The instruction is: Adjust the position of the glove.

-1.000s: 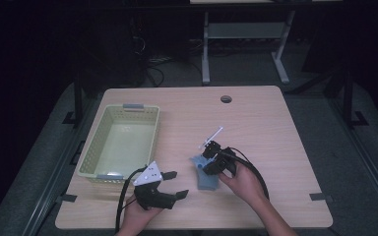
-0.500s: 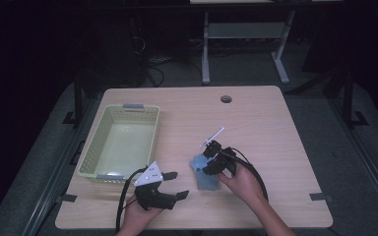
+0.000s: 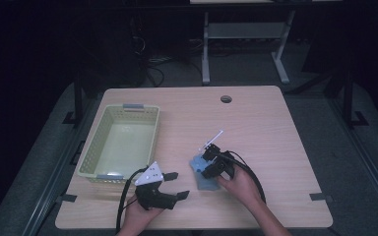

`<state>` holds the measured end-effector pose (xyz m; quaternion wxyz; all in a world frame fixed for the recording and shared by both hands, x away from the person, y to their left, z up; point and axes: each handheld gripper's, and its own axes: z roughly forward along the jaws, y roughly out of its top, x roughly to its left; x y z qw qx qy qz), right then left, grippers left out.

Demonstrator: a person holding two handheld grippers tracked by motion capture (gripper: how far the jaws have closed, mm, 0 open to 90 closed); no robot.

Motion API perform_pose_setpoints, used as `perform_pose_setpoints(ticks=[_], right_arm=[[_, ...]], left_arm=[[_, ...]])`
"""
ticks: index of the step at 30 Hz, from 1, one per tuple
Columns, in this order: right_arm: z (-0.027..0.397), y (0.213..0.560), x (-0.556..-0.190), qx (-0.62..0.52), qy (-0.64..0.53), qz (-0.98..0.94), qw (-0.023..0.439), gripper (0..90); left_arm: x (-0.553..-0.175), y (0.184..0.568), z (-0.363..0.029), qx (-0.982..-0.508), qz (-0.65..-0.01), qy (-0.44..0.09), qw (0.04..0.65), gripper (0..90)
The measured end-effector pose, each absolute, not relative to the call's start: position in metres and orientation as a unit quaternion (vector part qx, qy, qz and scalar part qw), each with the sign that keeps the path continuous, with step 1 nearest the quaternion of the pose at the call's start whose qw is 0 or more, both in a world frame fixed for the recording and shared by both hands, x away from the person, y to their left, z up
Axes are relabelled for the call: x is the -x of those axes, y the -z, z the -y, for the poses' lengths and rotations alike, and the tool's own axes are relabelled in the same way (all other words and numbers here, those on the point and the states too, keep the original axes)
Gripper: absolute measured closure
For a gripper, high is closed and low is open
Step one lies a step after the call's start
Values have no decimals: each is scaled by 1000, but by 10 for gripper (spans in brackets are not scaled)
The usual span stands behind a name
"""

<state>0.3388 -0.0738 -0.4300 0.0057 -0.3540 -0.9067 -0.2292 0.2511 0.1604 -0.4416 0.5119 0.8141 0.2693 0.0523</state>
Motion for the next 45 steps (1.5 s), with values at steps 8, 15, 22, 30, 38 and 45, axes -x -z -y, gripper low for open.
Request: perform_pose_setpoints(ticks=[8,15,22,30,38,45], right_arm=[[95,422,-333,372,266,889,11,559],[119,422,-326,409,300,861,25,439],[135,427,-319,438,329,836,36,430],[142,428,-315,447,356,820,43,502],[150,440,-314,470,375,796,76,486],[154,451,-315,482,391,777,109,467]], left_arm=[[-255,446,-158,-811,-285,-32,510,252],[-264,452,-156,-796,-326,14,510,254],[-272,454,-149,-783,-363,54,503,303],[-295,459,-134,-757,-422,110,488,338],[-305,467,-129,-742,-452,132,477,364],[-310,472,-127,-743,-454,137,472,387]])
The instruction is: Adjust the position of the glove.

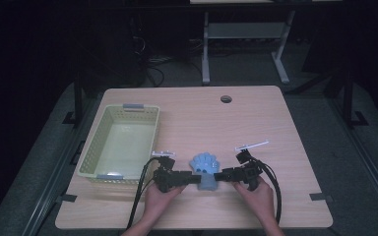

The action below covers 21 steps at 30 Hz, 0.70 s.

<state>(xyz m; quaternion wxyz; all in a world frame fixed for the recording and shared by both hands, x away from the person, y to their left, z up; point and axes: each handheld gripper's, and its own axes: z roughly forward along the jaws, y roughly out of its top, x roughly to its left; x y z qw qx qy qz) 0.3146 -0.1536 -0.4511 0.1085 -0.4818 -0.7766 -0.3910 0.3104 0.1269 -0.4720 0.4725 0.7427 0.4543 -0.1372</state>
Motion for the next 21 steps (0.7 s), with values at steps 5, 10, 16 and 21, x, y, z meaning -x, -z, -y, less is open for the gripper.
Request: perform_pose_setpoints(ticks=[5,10,16,21], right_arm=[[152,456,-313,488,385,775,114,463],[152,458,-314,490,386,772,118,471],[149,462,-314,488,386,773,124,504],[144,464,-314,494,380,771,130,544]], left_arm=[[-311,475,-124,-744,-453,148,468,389],[-311,477,-121,-742,-457,161,464,393],[-311,480,-119,-743,-455,167,463,426],[-311,480,-119,-744,-455,165,460,479]])
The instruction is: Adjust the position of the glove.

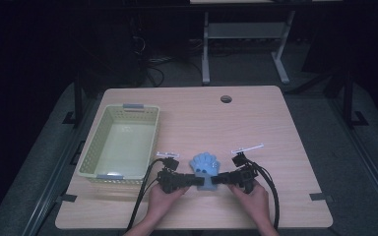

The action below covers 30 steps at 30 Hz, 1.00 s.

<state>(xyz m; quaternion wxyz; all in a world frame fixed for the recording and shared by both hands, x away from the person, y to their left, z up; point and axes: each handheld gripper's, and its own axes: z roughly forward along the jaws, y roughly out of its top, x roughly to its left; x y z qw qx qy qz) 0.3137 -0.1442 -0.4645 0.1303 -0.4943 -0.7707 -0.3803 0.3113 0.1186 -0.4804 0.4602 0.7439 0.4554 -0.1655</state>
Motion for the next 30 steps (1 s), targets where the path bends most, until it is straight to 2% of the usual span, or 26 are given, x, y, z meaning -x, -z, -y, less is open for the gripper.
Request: perform_pose_setpoints(ticks=[4,10,21,30], right_arm=[[142,469,-313,499,383,763,149,565],[140,471,-312,503,389,757,153,597],[130,475,-312,502,405,748,158,674],[128,471,-311,490,403,758,154,709]], left_arm=[[-312,481,-119,-745,-453,163,461,507],[-311,483,-119,-743,-454,168,462,534],[-313,487,-122,-740,-451,180,466,662],[-314,487,-126,-730,-453,198,472,690]])
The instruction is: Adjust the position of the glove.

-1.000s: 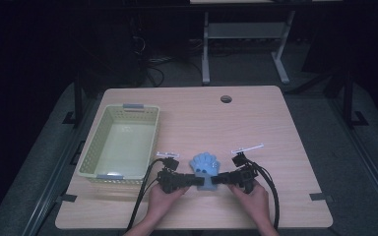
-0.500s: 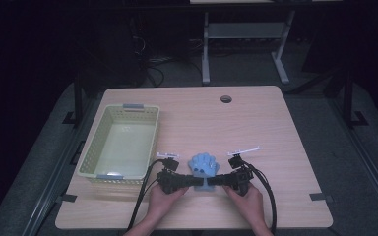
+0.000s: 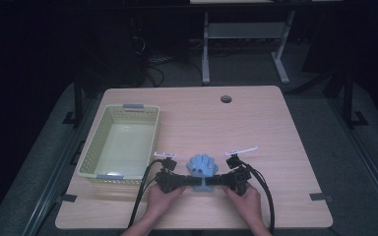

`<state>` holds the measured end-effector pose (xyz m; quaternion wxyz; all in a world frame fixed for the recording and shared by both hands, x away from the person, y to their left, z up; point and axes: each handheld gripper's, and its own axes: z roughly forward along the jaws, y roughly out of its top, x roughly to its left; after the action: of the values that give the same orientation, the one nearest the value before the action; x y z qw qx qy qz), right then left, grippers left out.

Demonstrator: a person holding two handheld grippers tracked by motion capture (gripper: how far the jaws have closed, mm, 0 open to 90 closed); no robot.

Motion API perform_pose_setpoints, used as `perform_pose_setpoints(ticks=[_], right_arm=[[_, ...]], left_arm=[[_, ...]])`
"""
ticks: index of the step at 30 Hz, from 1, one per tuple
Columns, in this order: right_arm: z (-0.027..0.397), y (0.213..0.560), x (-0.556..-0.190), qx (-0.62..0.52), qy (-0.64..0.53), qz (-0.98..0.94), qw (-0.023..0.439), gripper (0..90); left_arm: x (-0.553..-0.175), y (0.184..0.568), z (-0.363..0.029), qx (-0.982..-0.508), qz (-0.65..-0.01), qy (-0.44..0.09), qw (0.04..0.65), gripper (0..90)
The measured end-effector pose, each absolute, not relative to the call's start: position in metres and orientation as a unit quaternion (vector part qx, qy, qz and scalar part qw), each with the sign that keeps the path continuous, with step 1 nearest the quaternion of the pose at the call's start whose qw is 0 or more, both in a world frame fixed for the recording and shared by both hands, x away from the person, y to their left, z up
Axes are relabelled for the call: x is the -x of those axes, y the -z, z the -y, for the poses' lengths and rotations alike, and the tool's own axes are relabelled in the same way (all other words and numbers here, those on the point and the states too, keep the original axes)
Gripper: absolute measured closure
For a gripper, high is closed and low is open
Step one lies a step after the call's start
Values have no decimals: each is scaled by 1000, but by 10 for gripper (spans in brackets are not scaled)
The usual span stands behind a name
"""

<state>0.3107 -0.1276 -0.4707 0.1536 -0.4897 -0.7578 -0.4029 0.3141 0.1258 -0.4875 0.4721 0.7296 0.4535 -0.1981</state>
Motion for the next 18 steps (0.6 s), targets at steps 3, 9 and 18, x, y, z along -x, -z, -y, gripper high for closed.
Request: perform_pose_setpoints(ticks=[3,9,18], right_arm=[[127,470,-310,486,406,758,154,709],[125,467,-308,480,404,764,150,711],[123,462,-305,473,412,765,146,717]], left_arm=[[-314,486,-127,-732,-448,197,474,690],[-312,483,-128,-731,-446,195,478,690],[-310,478,-130,-731,-440,193,484,692]])
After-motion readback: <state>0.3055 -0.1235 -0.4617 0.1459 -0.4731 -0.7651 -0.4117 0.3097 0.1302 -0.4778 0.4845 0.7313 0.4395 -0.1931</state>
